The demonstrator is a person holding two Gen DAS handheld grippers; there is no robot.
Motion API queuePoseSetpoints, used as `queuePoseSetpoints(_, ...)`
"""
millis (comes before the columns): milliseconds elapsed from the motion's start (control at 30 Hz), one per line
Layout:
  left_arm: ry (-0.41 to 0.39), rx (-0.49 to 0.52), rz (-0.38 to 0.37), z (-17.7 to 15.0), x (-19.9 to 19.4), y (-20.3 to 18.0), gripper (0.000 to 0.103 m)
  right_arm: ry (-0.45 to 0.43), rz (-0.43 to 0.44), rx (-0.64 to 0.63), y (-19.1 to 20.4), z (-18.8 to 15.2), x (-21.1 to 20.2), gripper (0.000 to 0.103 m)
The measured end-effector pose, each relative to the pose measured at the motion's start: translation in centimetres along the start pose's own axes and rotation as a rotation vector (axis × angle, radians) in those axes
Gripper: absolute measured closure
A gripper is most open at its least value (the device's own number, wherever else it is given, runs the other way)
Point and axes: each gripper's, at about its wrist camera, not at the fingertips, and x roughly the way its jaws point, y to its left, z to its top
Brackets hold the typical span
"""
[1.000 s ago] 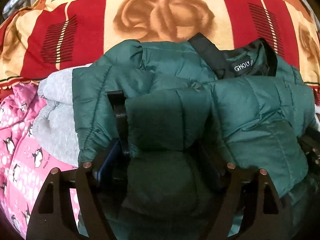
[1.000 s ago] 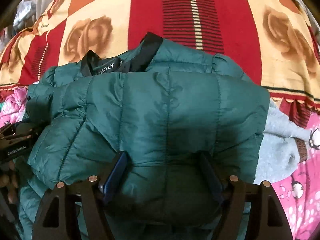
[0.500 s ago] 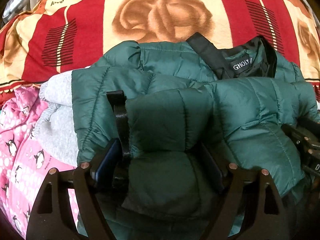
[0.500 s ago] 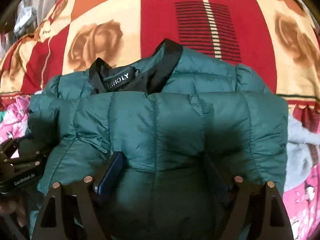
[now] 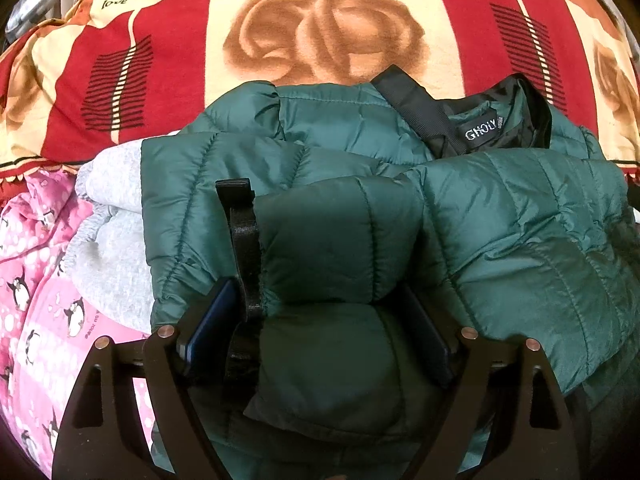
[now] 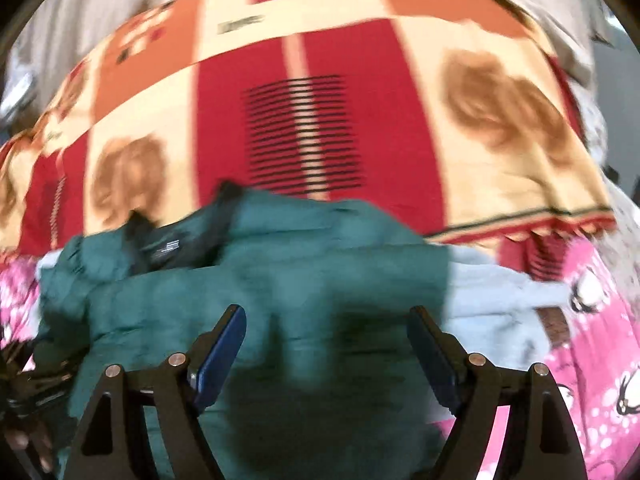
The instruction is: Fold large clothes
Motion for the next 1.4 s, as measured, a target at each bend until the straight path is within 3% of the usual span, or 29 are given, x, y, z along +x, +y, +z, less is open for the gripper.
queuePoseSetpoints(67,-0.002,0.002,0.001,0.0,0.1,0.0,0.019,0.037,0.055,0.002,-0.9,-0.2,1.1,0.026)
queuePoseSetpoints(167,-0.002,0.002,-0.012,0.1,0.1,0.1,0.019,0.173,0.080,-0.021,-1.5,-1.8,4.2,0.025)
queuePoseSetpoints(233,-0.028,-0.018,-0.050,0.3,-0.7,0.7,0.019,0.186,0.101,0.025,-2.3,-2.3,5.0,0.023)
queuePoseSetpoints(367,-0.155,-0.030,-0.046,1.4,-3.8,1.3,0.019,0.169,0.092,0.044,-2.4,-1.7,4.3,0.023)
queuePoseSetpoints(433,-0.177,-0.029,-0.096,1.7,-5.1,1.2,0.019,0.144,0.081,0.046,-1.9,-1.1,2.9,0.025)
queuePoseSetpoints(533,-0.137,-0.018,-0.162,1.5,-5.0,0.5,0.019,0.083,0.119,0.033,-0.4,-0.7,-0.2,0.025)
queuePoseSetpoints(600,-0.089,0.012,-0.165,1.1,-4.0,-0.5,0.019,0.081,0.143,-0.004,0.7,-1.2,-1.6,0.025)
queuePoseSetpoints(667,-0.011,0.076,-0.125,0.2,-2.2,-2.1,0.019,0.141,0.137,-0.067,1.9,-2.3,-1.0,0.025)
queuePoseSetpoints(733,-0.020,0.111,-0.099,-0.4,-1.4,-2.8,0.017,0.219,0.100,-0.157,2.9,-4.4,0.9,0.023)
queuePoseSetpoints(867,-0.012,0.102,-0.107,-0.2,-1.2,-2.6,0.015,0.214,0.108,-0.147,2.5,-4.5,0.8,0.023)
queuePoseSetpoints(967,-0.018,0.085,-0.112,0.0,-2.4,-1.7,0.015,0.174,0.090,-0.128,1.9,-3.9,-2.2,0.023)
queuePoseSetpoints(1100,-0.102,0.062,-0.113,-0.1,-6.7,0.9,0.015,0.060,0.103,-0.114,-0.1,-4.1,-8.5,0.023)
queuePoseSetpoints(1200,-0.108,0.057,-0.088,-1.9,-9.0,3.1,0.015,0.029,0.114,-0.096,-1.4,-6.6,-12.4,0.023)
queuePoseSetpoints(1400,-0.020,-0.044,-0.074,-7.9,-11.1,7.6,0.015,0.090,0.122,-0.054,-4.9,-14.0,-17.3,0.023)
